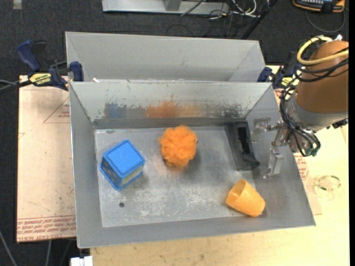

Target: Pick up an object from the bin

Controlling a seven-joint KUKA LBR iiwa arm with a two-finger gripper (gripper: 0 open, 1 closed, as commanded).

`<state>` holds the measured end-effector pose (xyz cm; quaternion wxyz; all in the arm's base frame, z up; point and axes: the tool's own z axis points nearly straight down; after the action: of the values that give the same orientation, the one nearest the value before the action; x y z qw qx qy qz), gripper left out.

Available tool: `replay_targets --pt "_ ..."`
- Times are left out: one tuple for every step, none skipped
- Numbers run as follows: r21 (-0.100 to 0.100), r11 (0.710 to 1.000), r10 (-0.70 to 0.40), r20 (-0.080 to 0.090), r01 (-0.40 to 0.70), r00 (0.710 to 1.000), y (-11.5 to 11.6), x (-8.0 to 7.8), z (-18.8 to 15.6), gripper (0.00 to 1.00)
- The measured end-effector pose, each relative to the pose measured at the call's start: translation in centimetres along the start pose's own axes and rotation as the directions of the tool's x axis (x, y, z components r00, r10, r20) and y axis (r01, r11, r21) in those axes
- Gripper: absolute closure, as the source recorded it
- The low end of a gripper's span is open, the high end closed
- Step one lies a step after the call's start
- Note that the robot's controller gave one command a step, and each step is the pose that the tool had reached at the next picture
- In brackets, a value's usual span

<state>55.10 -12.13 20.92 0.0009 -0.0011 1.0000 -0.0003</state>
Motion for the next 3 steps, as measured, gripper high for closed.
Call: replay_targets --pt "0.0 1.0 0.0 0.0 0.0 1.0 0.0 0.0 0.0 0.0" --pt "0.002 0.997 -0.077 0.008 0.077 0.997 0.1 0.4 1.6 0.0" --pt "0.003 0.937 -0.349 0.006 0.349 0.937 0.4 -0.6 7.6 0.0"
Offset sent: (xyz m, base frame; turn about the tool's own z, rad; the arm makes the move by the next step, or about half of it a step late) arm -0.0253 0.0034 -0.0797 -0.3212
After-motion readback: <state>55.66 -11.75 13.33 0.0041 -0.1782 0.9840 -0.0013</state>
